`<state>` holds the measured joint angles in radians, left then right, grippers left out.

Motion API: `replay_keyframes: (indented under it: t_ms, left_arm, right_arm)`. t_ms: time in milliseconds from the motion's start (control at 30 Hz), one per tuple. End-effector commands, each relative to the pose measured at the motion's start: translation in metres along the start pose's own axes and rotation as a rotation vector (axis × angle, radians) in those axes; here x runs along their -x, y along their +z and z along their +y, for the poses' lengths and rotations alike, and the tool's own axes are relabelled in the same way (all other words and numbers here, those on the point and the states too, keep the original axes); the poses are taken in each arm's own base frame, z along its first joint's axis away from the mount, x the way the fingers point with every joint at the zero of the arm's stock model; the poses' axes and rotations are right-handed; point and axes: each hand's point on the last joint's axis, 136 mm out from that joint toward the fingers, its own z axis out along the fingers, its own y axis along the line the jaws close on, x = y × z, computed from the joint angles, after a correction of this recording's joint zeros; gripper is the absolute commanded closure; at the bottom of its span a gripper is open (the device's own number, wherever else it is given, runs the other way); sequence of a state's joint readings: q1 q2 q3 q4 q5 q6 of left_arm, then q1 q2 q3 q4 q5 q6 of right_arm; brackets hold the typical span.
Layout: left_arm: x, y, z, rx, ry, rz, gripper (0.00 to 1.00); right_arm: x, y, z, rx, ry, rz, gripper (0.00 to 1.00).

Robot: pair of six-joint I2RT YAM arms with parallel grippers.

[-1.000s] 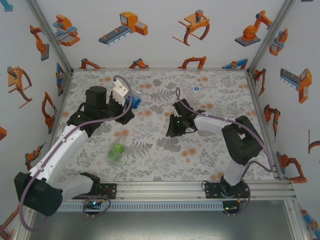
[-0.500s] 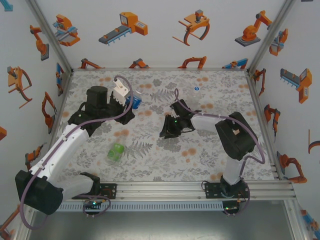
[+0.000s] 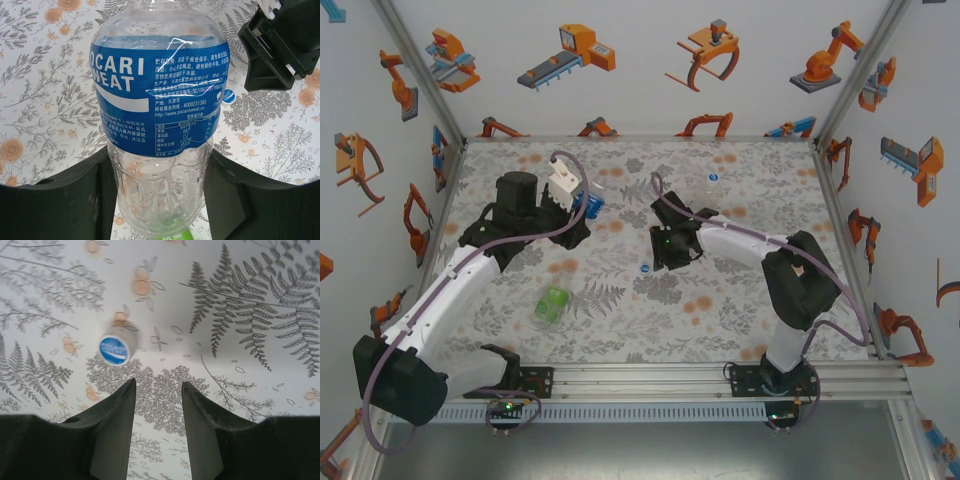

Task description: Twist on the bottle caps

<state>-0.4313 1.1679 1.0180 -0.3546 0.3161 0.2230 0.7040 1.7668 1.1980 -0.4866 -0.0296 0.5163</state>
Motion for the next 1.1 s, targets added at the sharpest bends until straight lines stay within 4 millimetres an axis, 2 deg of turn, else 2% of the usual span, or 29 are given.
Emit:
replay_keyframes:
  t_ms: [0, 133, 167, 233, 267, 333, 367, 400, 433, 467, 533, 633, 733, 933, 1067]
  left_arm:
    - [0.012, -0.004, -0.003, -0.015, 0.024, -0.037, 1.0]
    - [0.012, -0.005, -0.003, -0.011, 0.026, -0.038, 1.0]
    - [0.012, -0.005, -0.003, -0.011, 0.027, -0.039, 1.0]
    - [0.012, -0.006, -0.003, -0.009, 0.027, -0.039, 1.0]
    - [0.012, -0.007, -0.002, -0.006, 0.029, -0.04, 1.0]
    - [0.012, -0.007, -0.002, -0.002, 0.03, -0.04, 1.0]
    - [0.012, -0.008, -0.002, -0.001, 0.032, -0.041, 1.0]
    - [0.013, -0.008, -0.002, -0.001, 0.032, -0.042, 1.0]
    - [0.012, -0.009, -0.002, 0.001, 0.032, -0.042, 1.0]
    - [0.013, -0.009, -0.002, 0.003, 0.032, -0.043, 1.0]
    - [0.013, -0.01, -0.002, 0.006, 0.034, -0.045, 1.0]
    - [0.014, -0.011, -0.001, 0.013, 0.036, -0.048, 1.0]
    - [0.014, -0.013, -0.001, 0.017, 0.038, -0.051, 1.0]
    - [0.014, -0.014, 0.0, 0.022, 0.04, -0.053, 1.0]
    - [0.015, -0.015, 0.0, 0.021, 0.043, -0.057, 1.0]
  right_arm:
    - [0.016, -0.032, -0.011, -0.168, -0.126, -0.067, 0.57]
    - [0.029, -0.049, -0.01, -0.186, -0.117, -0.123, 0.57]
    - [0.03, -0.051, -0.007, -0.167, -0.121, -0.137, 0.54]
    - [0.029, -0.053, -0.002, -0.121, -0.125, -0.152, 0.34]
    - [0.028, -0.052, 0.002, -0.102, -0.126, -0.145, 0.28]
    - [0.024, -0.044, 0.004, -0.098, -0.13, -0.104, 0.26]
    - [0.021, -0.041, 0.005, -0.101, -0.134, -0.084, 0.22]
    - [0.02, -0.037, 0.005, -0.111, -0.141, -0.072, 0.16]
    - [0.017, -0.032, 0.005, -0.123, -0.152, -0.059, 0.05]
    - [0.016, -0.029, 0.005, -0.136, -0.161, -0.05, 0.01]
    - [0.014, -0.022, 0.005, -0.158, -0.172, -0.033, 0.03]
    - [0.015, -0.012, 0.01, -0.164, -0.18, -0.034, 0.19]
    - [0.019, -0.006, 0.019, -0.133, -0.175, -0.058, 0.29]
    - [0.023, 0.008, 0.039, -0.062, -0.159, -0.069, 0.35]
    - [0.023, 0.016, 0.046, -0.057, -0.139, -0.037, 0.46]
